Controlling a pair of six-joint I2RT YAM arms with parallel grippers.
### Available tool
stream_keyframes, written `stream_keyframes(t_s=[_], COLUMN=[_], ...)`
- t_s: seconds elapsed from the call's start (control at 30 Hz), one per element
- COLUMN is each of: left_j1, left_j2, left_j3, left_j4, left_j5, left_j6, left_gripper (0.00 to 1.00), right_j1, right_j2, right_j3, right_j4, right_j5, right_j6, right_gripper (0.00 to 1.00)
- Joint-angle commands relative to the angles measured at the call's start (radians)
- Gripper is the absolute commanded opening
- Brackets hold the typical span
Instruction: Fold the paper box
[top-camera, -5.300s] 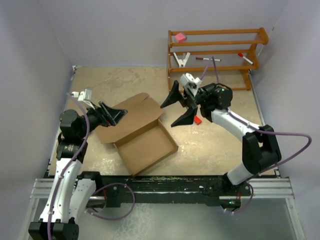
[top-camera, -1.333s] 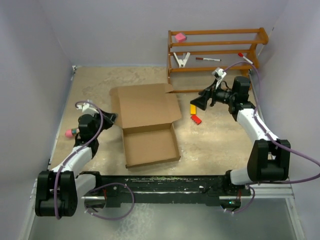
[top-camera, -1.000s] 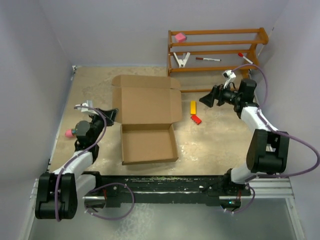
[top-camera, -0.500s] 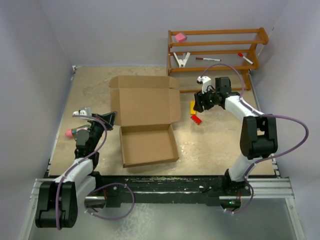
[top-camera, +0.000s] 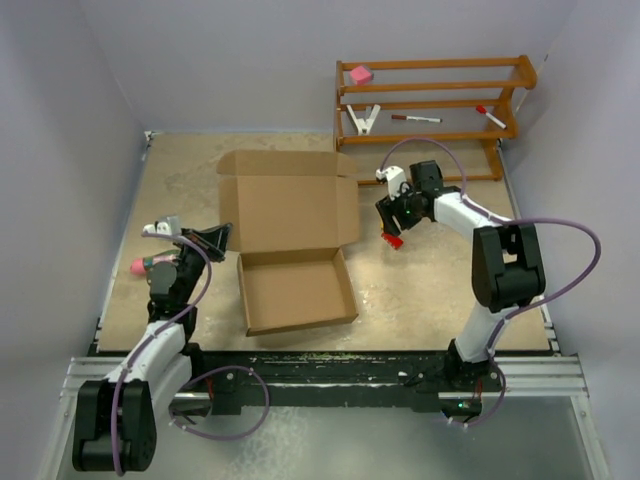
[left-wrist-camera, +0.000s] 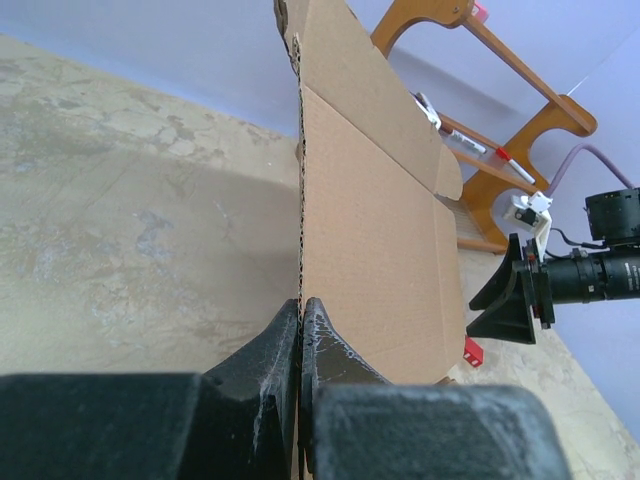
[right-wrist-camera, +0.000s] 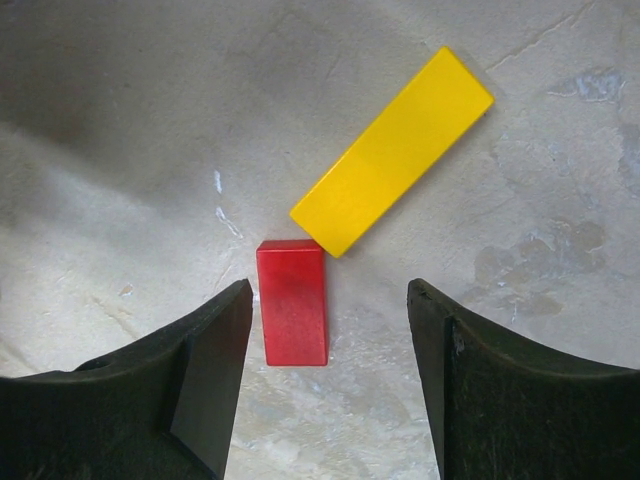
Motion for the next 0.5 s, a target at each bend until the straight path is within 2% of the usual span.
stream_keyframes(t_s=[0.0, 0.47], left_j1=[0.003, 0.003], left_j2=[-0.029, -0.079], left_j3=[0.008, 0.012], left_j4=[0.011, -0.051], left_j5=[-0.012, -0.014], left_j6=[0.021, 0.019], left_gripper=[0.05, 0.05], right_j1=[0.017, 0.057], right_j2=[-0.002, 0.055], right_j3=[0.006, 0.011], right_j4=[0.011, 0.009], right_j5=[0.056, 0.096], right_j6=[-0.018, 0.002], right_gripper=[0.68, 0.65])
